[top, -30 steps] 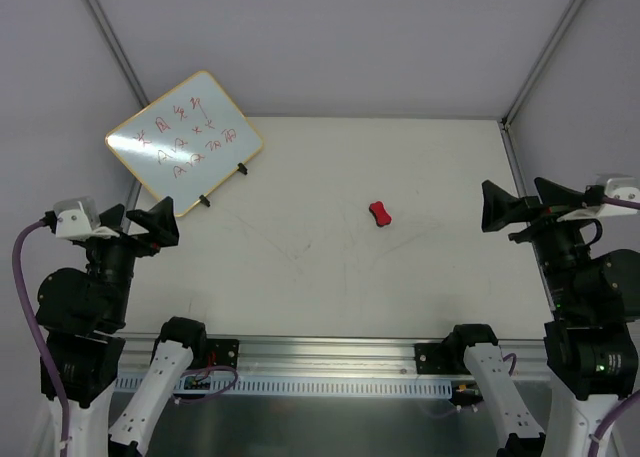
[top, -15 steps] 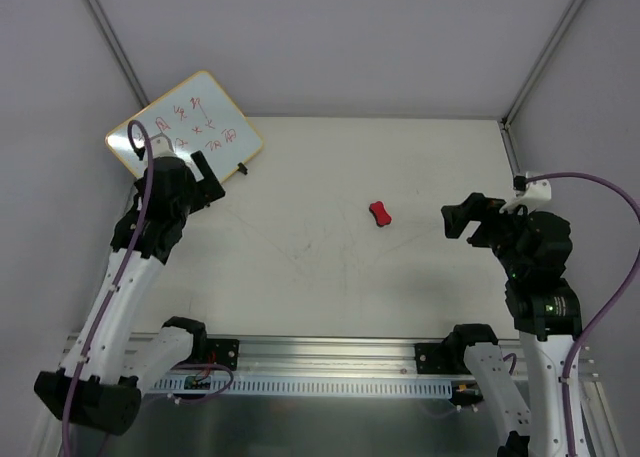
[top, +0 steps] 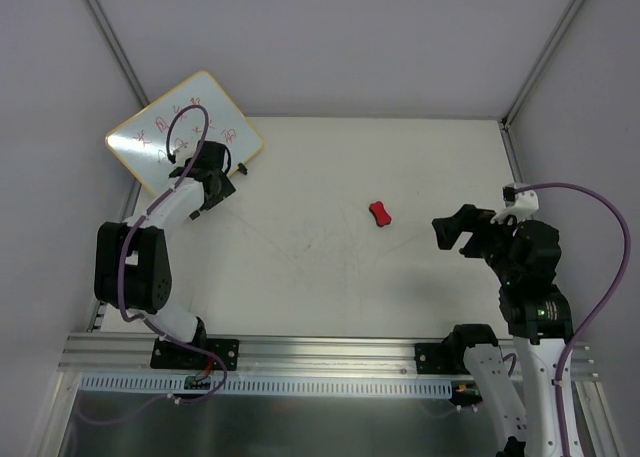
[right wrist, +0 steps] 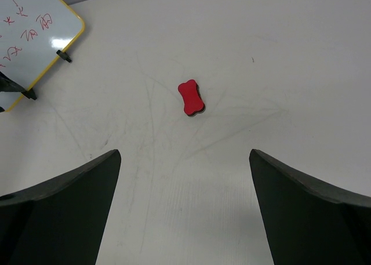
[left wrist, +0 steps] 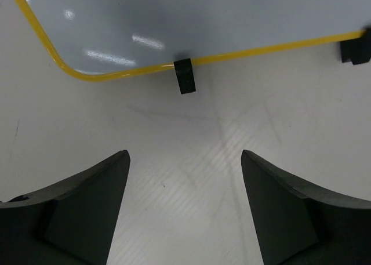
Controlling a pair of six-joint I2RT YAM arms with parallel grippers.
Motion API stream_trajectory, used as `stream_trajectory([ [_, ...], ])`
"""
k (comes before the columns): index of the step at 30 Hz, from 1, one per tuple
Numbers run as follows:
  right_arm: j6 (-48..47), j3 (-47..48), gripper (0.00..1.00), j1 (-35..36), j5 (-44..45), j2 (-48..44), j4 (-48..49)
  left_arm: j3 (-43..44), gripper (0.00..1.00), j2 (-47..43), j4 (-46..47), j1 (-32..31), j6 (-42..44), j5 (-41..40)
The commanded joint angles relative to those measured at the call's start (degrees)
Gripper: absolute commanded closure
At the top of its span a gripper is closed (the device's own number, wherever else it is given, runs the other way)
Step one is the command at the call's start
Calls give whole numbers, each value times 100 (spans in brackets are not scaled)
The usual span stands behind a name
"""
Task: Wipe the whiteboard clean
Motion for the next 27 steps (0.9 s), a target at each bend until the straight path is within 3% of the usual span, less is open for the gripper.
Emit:
stream_trajectory([
  [1, 6, -61, 1, 47, -225, -80, 142, 215, 25, 292, 304, 146, -345, -200],
  [9, -47, -70, 1, 47, -567, -63, 134, 373, 44, 1118, 691, 313, -257, -41],
  [27, -293, -97, 1, 47, -577, -168, 11, 786, 52, 1602, 779, 594, -521, 257],
])
